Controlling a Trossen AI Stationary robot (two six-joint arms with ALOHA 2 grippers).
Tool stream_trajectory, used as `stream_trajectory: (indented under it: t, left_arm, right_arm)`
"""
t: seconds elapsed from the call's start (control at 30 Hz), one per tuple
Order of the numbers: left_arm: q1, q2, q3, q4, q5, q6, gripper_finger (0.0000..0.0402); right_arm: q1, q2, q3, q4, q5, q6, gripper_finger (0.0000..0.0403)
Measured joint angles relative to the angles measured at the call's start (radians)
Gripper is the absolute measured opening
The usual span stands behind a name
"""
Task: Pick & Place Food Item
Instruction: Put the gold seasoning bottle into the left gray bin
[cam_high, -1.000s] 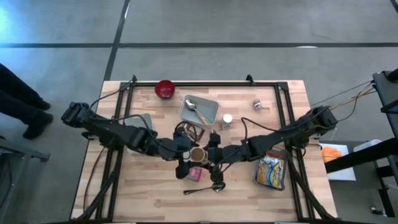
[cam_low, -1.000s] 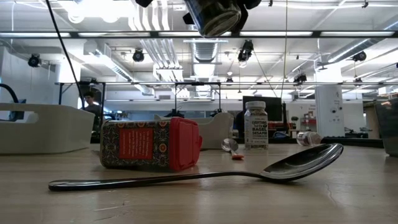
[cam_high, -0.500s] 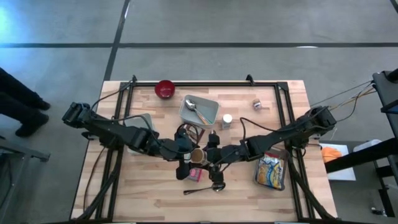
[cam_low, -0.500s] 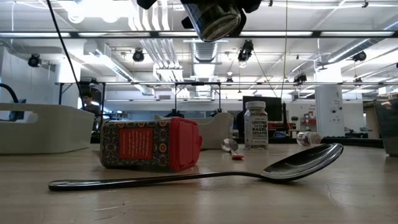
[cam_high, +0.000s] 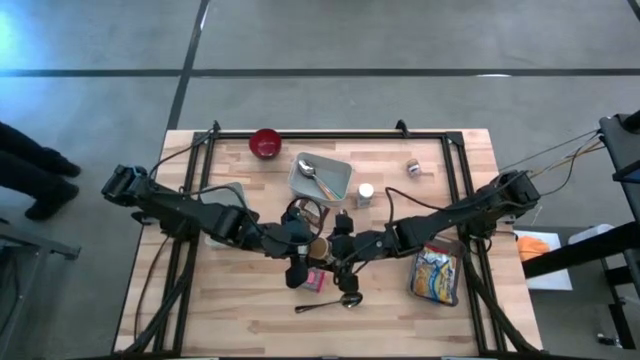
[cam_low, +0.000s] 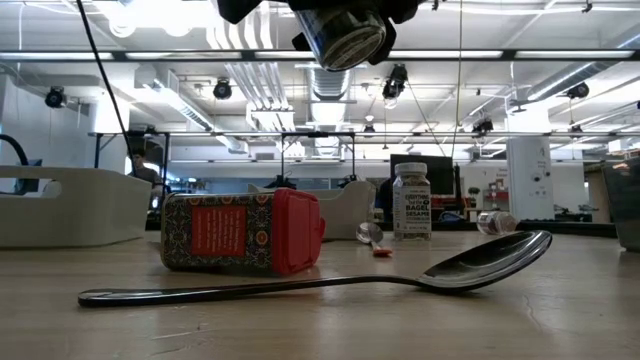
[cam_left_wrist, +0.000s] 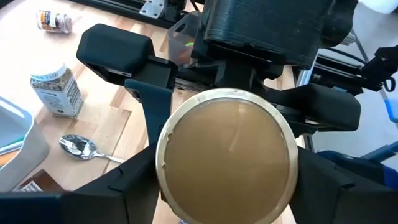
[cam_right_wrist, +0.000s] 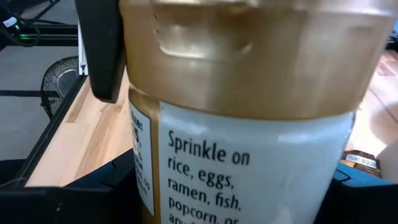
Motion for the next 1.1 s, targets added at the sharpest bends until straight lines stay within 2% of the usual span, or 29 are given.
stream_trajectory:
  t: [0.3, 0.5, 0.73, 0.9, 1.1]
  left_arm:
    - [0.001, -0.002, -0.001, 0.011, 0.01, -0.019, 0.0268]
    - [0.003, 0.0, 0.0, 0.021, 0.033, -0.076, 0.0267]
    - [0.003, -0.001, 0.0, 0.01, 0.021, -0.099, 0.0265]
    - [0.003, -0.017, 0.006, -0.064, -0.04, -0.136, 0.0265]
    - [0.004, -0.033, 0.095, -0.299, -0.119, -0.204, 0.0265]
  right_arm:
    - [0.0, 0.0, -0.004, 0.008, -0.019, 0.001, 0.0272]
    - [0.002, -0.002, 0.0, 0.032, -0.026, -0.04, 0.036]
    - [0.002, -0.002, 0.0, 0.018, -0.021, -0.025, 0.038]
    - [0.001, -0.002, -0.001, 0.005, 0.02, -0.007, 0.0382]
    - [0.0, -0.002, -0.001, -0.039, 0.095, 0.032, 0.0383]
